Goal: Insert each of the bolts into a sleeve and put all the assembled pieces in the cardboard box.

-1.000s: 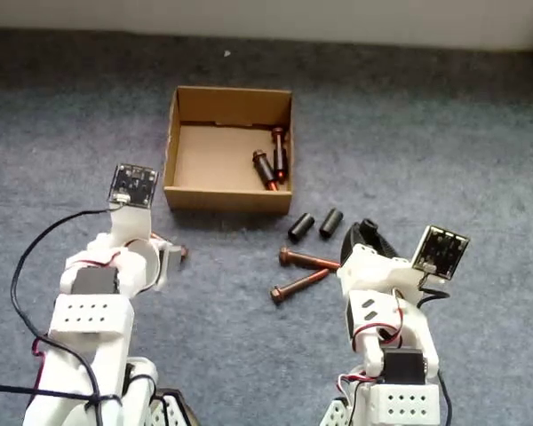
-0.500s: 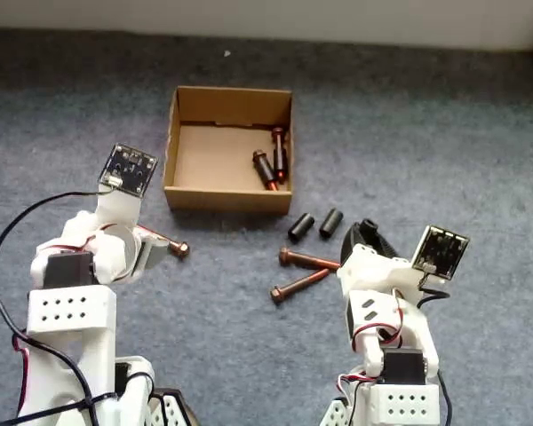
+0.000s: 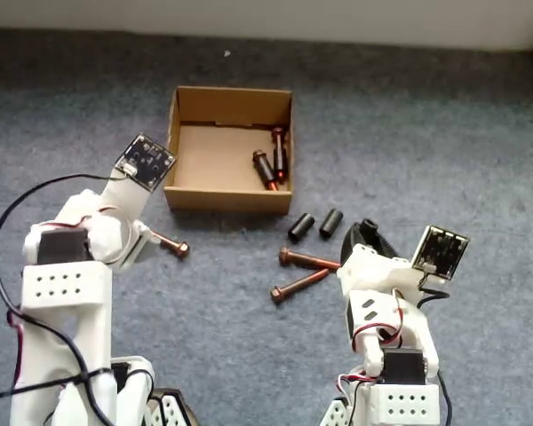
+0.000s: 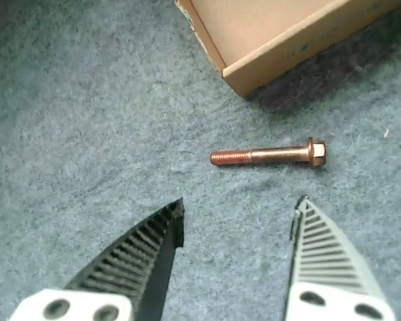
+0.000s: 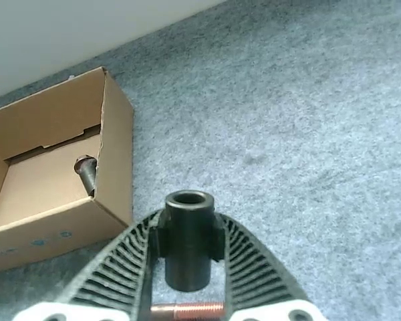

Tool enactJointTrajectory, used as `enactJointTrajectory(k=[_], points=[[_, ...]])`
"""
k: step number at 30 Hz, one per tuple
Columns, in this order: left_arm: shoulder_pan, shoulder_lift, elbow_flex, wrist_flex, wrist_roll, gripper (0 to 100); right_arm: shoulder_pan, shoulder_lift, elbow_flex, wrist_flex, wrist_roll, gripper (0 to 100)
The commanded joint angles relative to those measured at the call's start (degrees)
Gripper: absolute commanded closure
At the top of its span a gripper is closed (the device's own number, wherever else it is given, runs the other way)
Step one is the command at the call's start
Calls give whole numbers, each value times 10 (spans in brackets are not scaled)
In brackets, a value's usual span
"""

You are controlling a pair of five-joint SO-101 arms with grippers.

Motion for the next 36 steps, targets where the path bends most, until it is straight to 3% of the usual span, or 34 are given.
enactJointTrajectory(k=[1,13,25,36], points=[[2,93,-65,4,-51,746,1,-9,-5,-15,7,995],[34,204,-74,-1,-288,744,1,-9,-5,-15,7,995],[86,324,-91,-119,-299,745,1,-4,-4,-40,8,995],[86,509,-235,-96,-301,745,1,-5,-4,-41,8,995]])
